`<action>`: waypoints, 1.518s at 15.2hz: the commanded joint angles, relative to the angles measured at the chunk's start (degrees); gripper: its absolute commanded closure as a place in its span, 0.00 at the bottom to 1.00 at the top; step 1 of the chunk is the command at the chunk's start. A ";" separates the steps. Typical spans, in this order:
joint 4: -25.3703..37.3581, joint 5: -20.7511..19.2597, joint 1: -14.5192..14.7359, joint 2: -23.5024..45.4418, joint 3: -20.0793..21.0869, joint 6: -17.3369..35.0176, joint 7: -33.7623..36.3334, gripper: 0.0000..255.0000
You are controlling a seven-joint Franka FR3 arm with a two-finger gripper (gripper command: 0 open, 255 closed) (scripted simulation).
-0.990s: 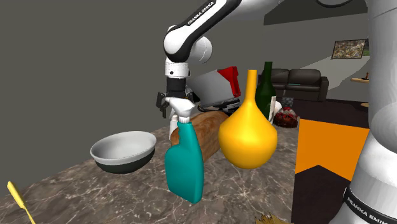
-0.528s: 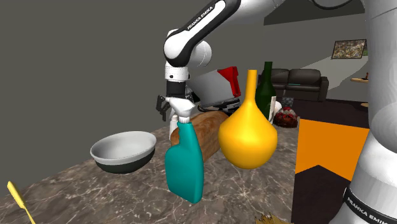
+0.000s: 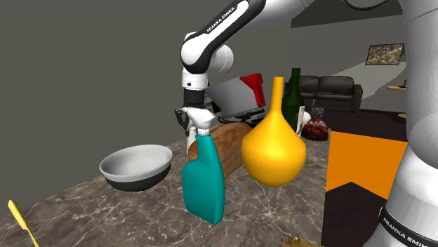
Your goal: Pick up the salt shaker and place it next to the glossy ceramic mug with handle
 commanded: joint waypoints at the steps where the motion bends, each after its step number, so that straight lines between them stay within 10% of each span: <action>1: -0.04 0.01 0.01 0.02 0.01 -0.01 0.00 1.00; 23: 8.31 1.77 -0.47 -5.16 0.49 -13.31 -0.60 1.00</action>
